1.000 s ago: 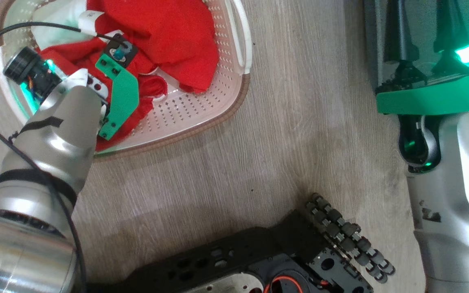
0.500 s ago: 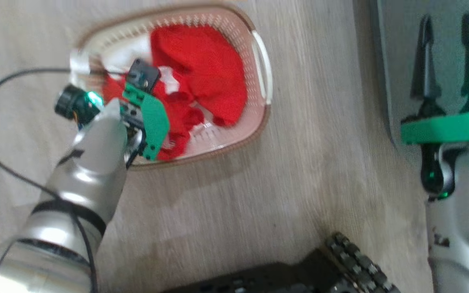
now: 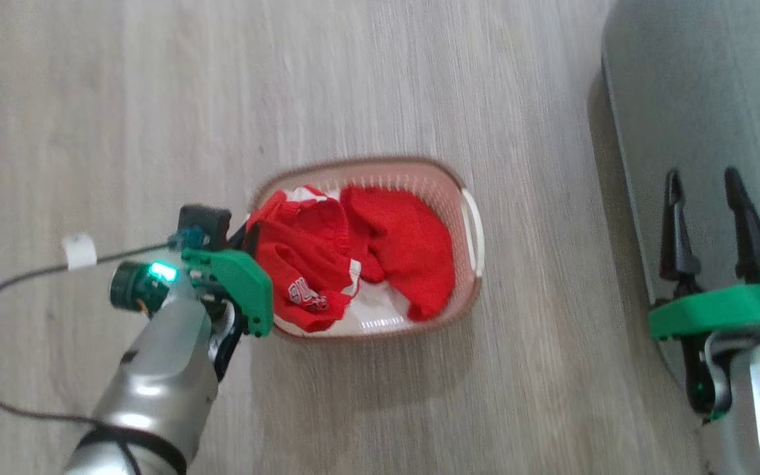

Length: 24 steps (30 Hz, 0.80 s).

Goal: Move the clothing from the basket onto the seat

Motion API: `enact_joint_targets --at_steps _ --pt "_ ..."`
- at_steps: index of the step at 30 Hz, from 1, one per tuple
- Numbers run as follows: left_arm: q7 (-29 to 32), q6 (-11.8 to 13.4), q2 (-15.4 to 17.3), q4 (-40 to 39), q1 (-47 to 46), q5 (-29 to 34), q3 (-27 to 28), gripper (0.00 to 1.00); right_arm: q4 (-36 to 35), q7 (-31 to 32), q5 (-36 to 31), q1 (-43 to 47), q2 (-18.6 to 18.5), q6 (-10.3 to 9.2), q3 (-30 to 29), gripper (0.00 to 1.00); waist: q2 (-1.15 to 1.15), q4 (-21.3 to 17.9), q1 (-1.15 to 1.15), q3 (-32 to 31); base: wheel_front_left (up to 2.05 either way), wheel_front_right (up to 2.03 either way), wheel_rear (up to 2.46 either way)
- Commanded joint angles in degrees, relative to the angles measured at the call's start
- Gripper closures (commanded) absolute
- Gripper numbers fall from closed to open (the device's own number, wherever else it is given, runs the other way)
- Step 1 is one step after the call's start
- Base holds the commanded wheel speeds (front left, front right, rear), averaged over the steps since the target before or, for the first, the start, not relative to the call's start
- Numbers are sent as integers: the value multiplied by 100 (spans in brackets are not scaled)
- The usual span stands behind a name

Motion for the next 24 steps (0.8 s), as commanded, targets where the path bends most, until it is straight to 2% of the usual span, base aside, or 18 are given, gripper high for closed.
enact_joint_targets --at_steps 1,3,9,13,24 --pt "-125 66 171 -295 134 -93 247 100 -131 -36 -55 109 -85 -1 112 0 -1 345 1 -747 0 0 0" --pt "-154 124 244 -590 349 -160 366 100 -110 -36 -74 239 -102 -1 141 0 -1 368 1 -929 0 0 0" --pt "-164 388 479 -2274 1221 -151 893 100 -38 -36 -141 508 -189 -1 339 0 -1 368 1 -1319 0 0 0" --pt "-165 508 589 -3045 1768 -46 1174 100 19 -36 -195 638 -285 -1 504 0 -1 330 1 -1542 0 0 0" --pt "-166 546 750 -3703 2471 70 1579 100 194 -36 -195 887 -455 -1 763 0 -1 235 1 -1957 0 0 0"
